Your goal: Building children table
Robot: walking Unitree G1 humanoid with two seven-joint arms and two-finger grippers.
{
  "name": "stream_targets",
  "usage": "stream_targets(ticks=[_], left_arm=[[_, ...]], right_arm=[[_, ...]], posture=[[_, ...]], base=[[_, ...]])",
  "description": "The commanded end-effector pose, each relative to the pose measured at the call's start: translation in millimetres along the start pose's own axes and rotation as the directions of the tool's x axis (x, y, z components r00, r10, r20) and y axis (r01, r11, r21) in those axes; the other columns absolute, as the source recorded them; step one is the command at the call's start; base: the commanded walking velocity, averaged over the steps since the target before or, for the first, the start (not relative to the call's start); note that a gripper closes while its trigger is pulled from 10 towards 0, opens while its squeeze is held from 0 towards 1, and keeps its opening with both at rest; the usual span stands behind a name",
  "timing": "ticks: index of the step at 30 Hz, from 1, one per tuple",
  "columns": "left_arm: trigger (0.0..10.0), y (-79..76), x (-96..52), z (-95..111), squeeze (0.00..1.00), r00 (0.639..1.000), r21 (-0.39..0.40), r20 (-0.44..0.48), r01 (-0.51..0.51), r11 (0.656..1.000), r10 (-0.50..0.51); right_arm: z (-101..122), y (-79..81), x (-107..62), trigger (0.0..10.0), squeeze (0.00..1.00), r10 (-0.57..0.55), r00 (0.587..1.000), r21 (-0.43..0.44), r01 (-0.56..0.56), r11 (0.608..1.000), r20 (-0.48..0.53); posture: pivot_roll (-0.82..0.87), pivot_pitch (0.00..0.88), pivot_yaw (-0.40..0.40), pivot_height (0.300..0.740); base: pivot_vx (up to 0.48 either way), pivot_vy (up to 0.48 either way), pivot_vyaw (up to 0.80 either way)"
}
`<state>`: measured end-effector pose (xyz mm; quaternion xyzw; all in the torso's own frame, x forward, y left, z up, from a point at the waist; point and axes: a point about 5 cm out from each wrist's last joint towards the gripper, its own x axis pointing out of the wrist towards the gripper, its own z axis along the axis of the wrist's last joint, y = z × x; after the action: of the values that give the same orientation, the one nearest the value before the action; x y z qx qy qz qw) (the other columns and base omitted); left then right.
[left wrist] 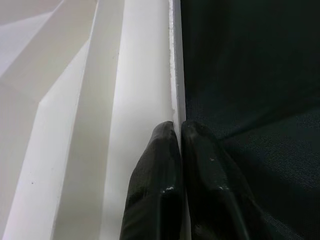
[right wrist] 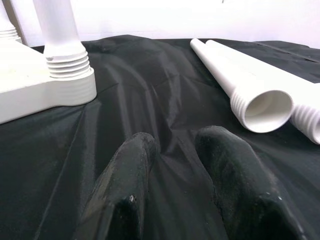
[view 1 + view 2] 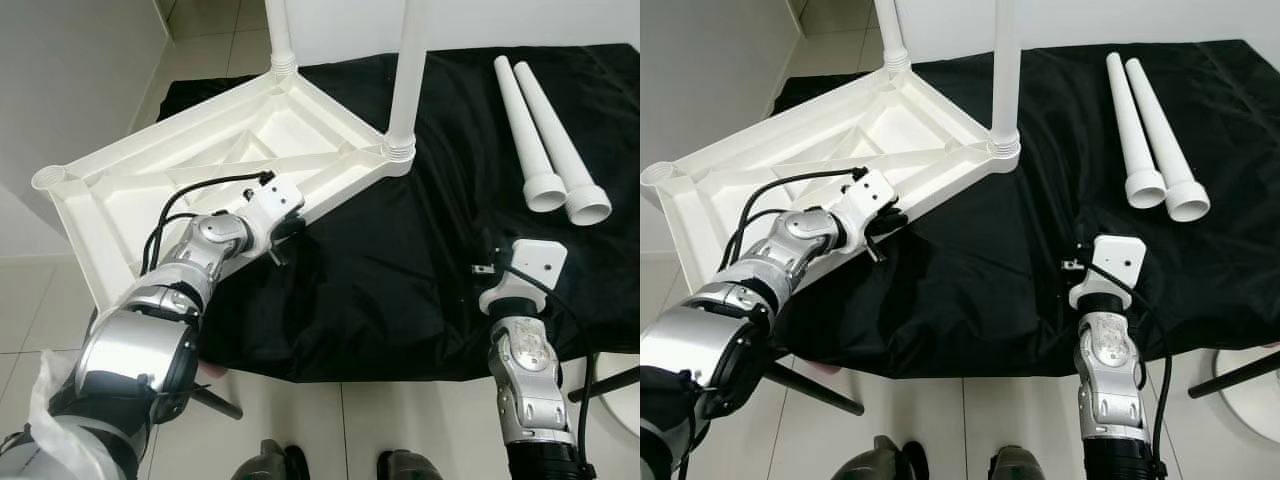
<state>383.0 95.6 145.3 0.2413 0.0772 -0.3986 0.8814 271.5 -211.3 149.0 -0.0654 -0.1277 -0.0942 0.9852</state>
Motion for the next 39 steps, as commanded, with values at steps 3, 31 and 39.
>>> stream_targets(ticks=[3, 31, 39], left_arm=[[0.0, -45.4, 13.3, -19, 0.00, 0.989, -0.096, 0.003, 0.148, 0.984, -0.149], [10.0, -22.3, 7.9, 61, 0.00, 0.929, -0.235, 0.346, 0.220, 0.947, -0.130], [10.0, 18.4, -14.6, 62, 0.00, 0.936, -0.300, 0.353, 0.108, 0.948, 0.005]], right_arm=[[-3, 4.4, -0.6, 10.0, 0.00, 0.002, 1.000, 0.012, -0.002, 1.000, -0.012], [-8, 11.7, 5.4, 10.0, 0.00, 0.021, 1.000, 0.032, -0.021, 0.999, -0.016], [-8, 14.1, 10.2, 10.0, 0.00, 0.028, 1.000, 0.037, -0.028, 0.999, -0.010]], posture=[[-0.12, 0.121, 0.148, 0.740], [-0.07, 0.102, 0.151, 0.740], [-0.06, 0.087, 0.146, 0.740]], base=[[0.000, 0.000, 0.00], [0.000, 0.000, 0.00], [0.000, 0.000, 0.00]])
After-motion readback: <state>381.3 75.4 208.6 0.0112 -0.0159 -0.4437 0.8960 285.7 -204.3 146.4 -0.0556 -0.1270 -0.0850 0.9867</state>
